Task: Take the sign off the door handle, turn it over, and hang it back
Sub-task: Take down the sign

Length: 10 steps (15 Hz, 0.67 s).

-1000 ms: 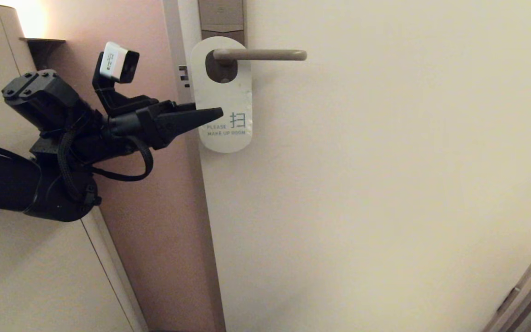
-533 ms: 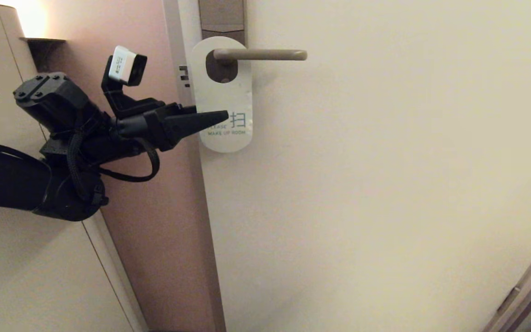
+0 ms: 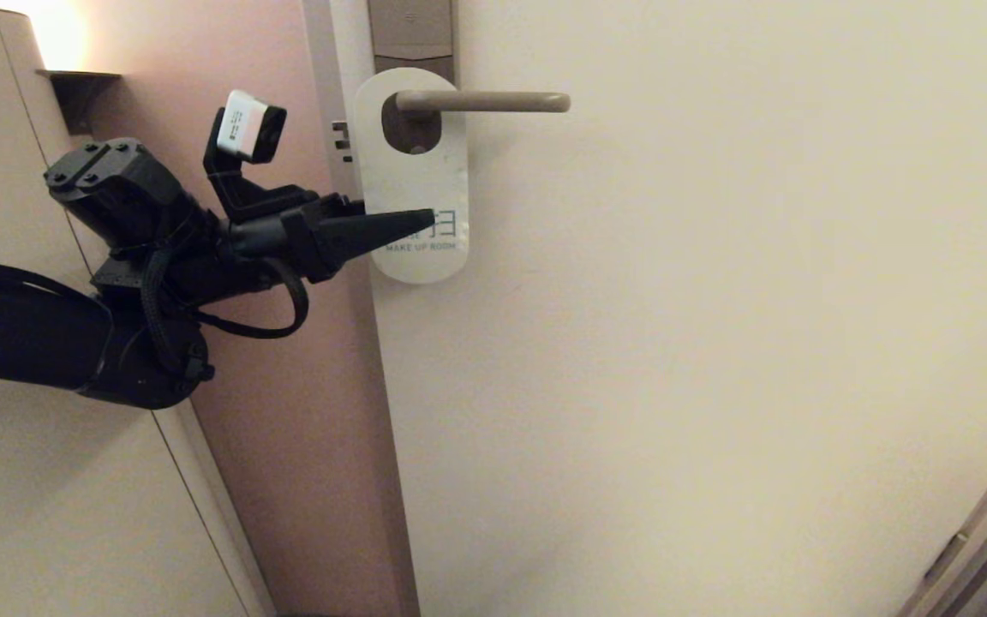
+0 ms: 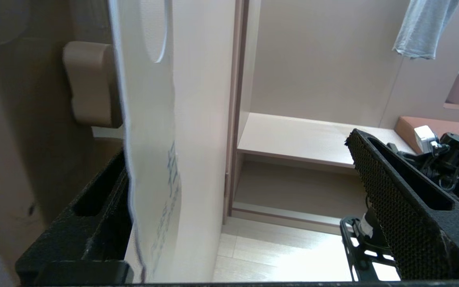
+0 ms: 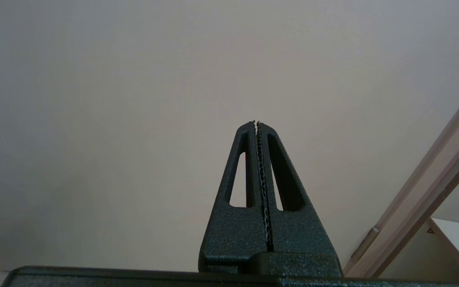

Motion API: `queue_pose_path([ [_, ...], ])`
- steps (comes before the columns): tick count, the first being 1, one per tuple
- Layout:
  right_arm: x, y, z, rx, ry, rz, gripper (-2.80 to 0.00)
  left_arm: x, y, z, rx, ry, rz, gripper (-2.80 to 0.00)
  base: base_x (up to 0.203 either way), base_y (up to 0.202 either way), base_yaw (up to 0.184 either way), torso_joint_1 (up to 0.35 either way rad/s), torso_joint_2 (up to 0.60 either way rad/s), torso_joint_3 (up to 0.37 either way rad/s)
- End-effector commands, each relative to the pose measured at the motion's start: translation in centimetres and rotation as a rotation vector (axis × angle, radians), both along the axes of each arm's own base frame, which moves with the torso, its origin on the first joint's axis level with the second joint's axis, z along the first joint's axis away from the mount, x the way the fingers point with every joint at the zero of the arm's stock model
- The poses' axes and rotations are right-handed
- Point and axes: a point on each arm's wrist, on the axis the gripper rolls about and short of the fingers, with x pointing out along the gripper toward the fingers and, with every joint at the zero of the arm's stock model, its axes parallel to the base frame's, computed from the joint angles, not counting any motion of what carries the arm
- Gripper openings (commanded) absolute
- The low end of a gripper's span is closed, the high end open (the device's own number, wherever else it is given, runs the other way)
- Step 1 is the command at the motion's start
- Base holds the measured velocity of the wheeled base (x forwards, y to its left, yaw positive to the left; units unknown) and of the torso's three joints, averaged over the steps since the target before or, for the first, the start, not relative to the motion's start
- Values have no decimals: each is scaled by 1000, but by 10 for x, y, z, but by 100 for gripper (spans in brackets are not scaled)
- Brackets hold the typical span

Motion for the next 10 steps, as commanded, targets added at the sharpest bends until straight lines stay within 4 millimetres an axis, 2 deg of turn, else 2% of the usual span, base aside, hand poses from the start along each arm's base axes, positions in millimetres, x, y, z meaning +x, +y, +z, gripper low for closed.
queue_pose_path([
  [1, 0, 0, 0, -2, 0, 1, -280, 1, 0, -1, 1, -1, -5, 0, 0, 0, 0, 0, 0, 0],
  [3, 0, 0, 0, -2, 0, -1, -280, 1, 0, -1, 1, -2, -4, 0, 0, 0, 0, 0, 0, 0],
  [4, 0, 0, 0, -2, 0, 0, -280, 1, 0, -1, 1, -3, -4, -280, 0, 0, 0, 0, 0, 0],
  [10, 0, 0, 0, -2, 0, 1, -280, 2, -1, -3, 3, 2, -6, -280, 0, 0, 0, 0, 0, 0],
])
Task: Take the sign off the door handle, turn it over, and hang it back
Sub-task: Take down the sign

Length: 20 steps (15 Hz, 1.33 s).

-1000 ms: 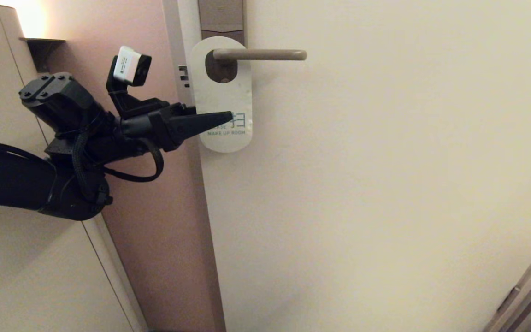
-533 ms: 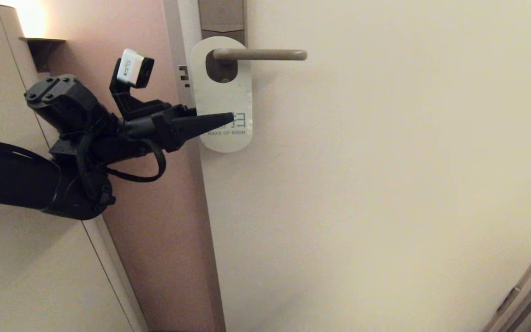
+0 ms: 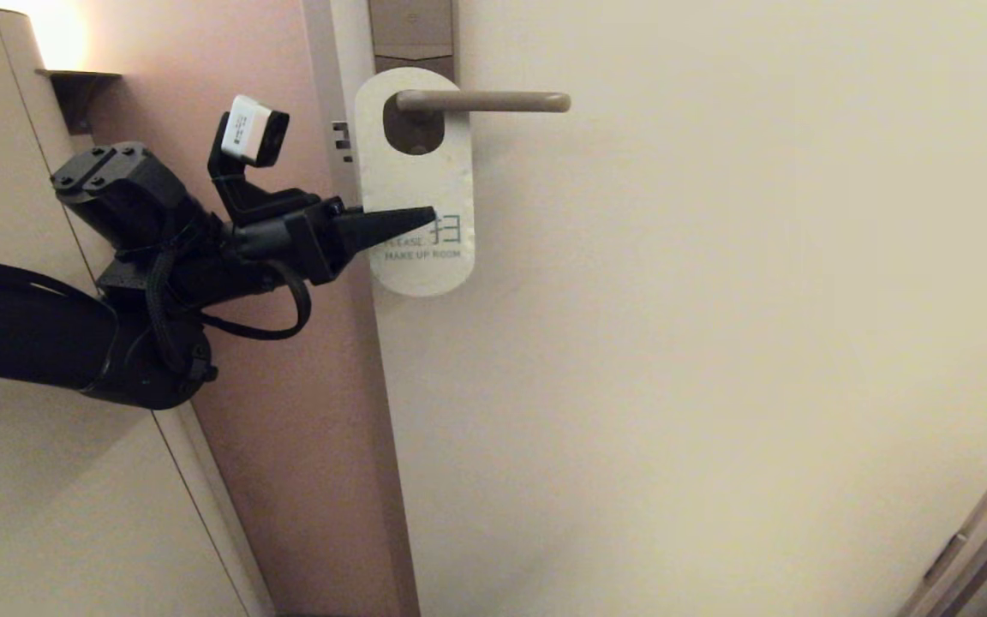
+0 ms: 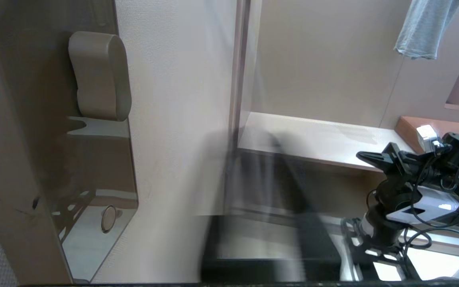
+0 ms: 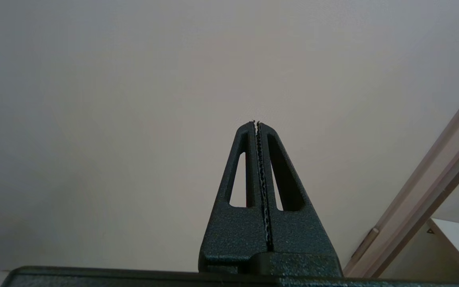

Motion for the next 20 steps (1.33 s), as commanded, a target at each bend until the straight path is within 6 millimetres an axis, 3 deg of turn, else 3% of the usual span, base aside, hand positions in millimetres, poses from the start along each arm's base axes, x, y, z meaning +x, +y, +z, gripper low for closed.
queue_pose_path([
  [1, 0, 0, 0, -1, 0, 0, -280, 0, 0, 0, 1, -4, -5, -280, 0, 0, 0, 0, 0, 0],
  [20, 0, 0, 0, -1, 0, -1, -280, -5, 1, 5, -2, -31, 0, -280, 0, 0, 0, 0, 0, 0],
])
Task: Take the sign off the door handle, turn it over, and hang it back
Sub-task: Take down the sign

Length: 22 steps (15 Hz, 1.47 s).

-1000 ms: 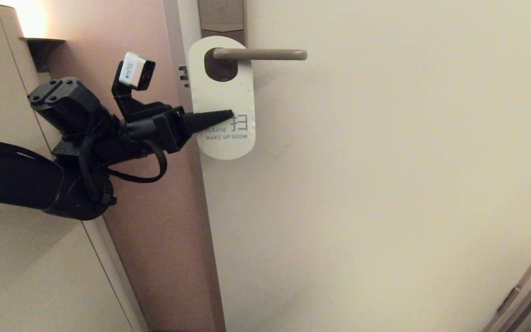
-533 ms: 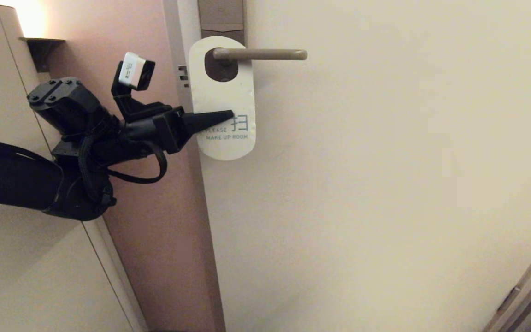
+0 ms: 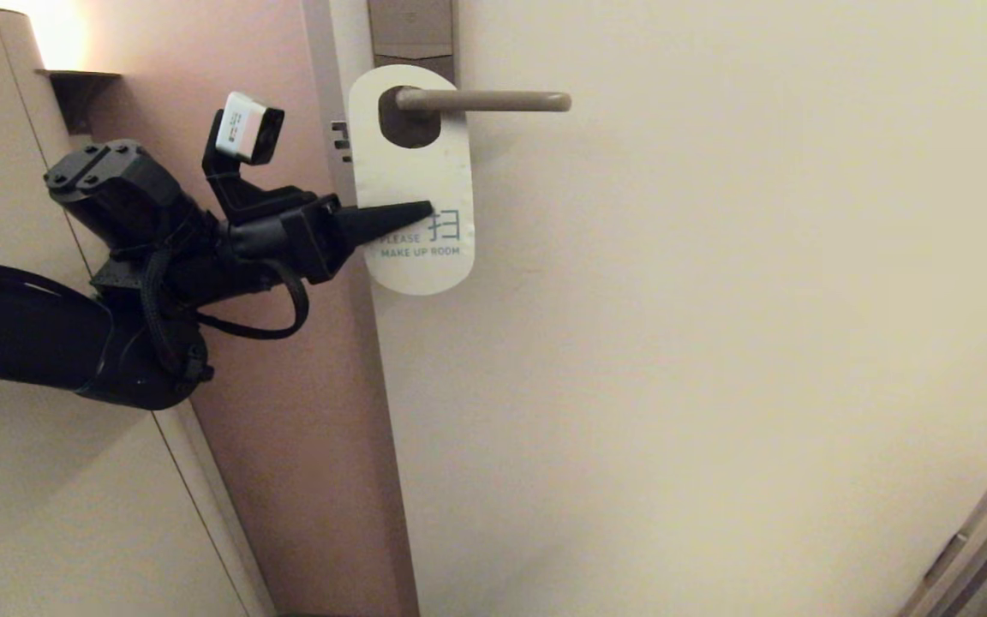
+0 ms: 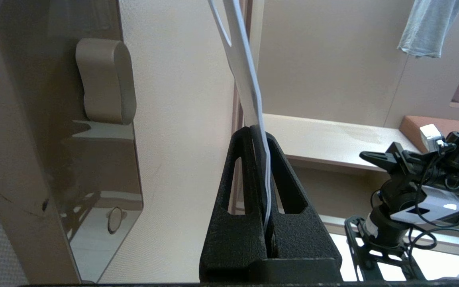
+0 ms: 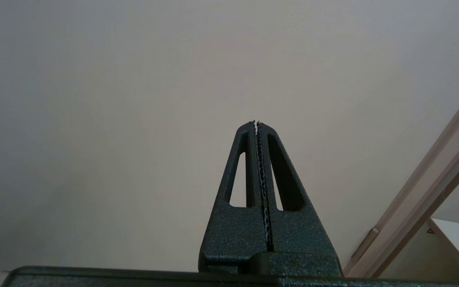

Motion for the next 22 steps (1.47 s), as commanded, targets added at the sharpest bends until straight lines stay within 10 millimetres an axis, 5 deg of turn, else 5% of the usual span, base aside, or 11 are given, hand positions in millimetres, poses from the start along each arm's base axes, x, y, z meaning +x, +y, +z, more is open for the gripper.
queue_pose_path([
  [1, 0, 0, 0, -1, 0, -1, -280, -3, 0, 3, -1, -14, -5, -280, 0, 0, 0, 0, 0, 0],
  [17, 0, 0, 0, -1, 0, 0, -280, -22, 8, 2, 41, -73, 221, -280, 0, 0, 0, 0, 0, 0],
  [22, 0, 0, 0, -1, 0, -1, -280, -27, -8, 2, 42, -47, 347, -280, 0, 0, 0, 0, 0, 0],
])
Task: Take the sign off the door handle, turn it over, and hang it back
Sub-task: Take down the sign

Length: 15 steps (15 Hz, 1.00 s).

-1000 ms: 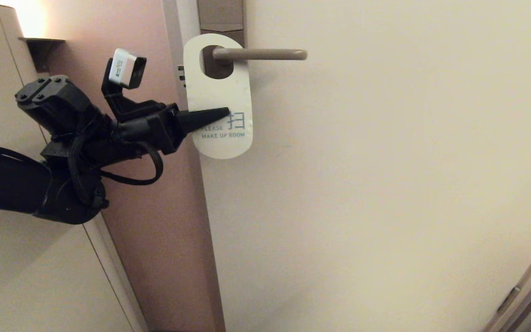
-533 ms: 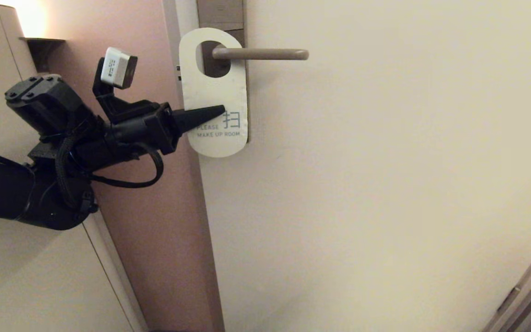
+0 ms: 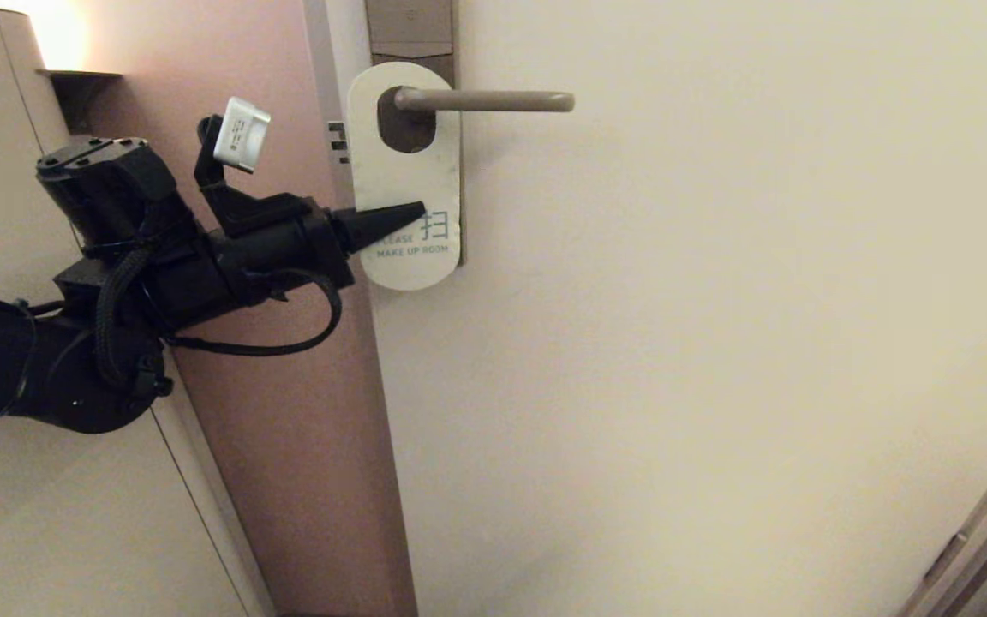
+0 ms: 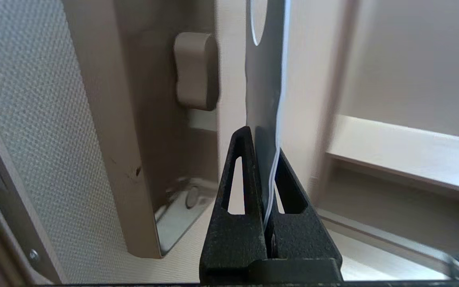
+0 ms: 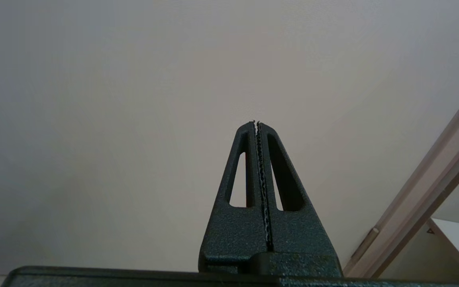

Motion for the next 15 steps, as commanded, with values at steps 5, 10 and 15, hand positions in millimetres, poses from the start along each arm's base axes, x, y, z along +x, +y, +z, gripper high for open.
queue_pose_path([
  [5, 0, 0, 0, -1, 0, 0, -280, -13, -34, 2, -12, 6, 136, -280, 0, 0, 0, 0, 0, 0],
  [10, 0, 0, 0, -1, 0, 0, -280, -23, -59, 2, -31, 9, 216, -280, 0, 0, 0, 0, 0, 0],
  [15, 0, 0, 0, -1, 0, 0, -280, -30, -84, 2, -35, 25, 293, -280, 0, 0, 0, 0, 0, 0],
])
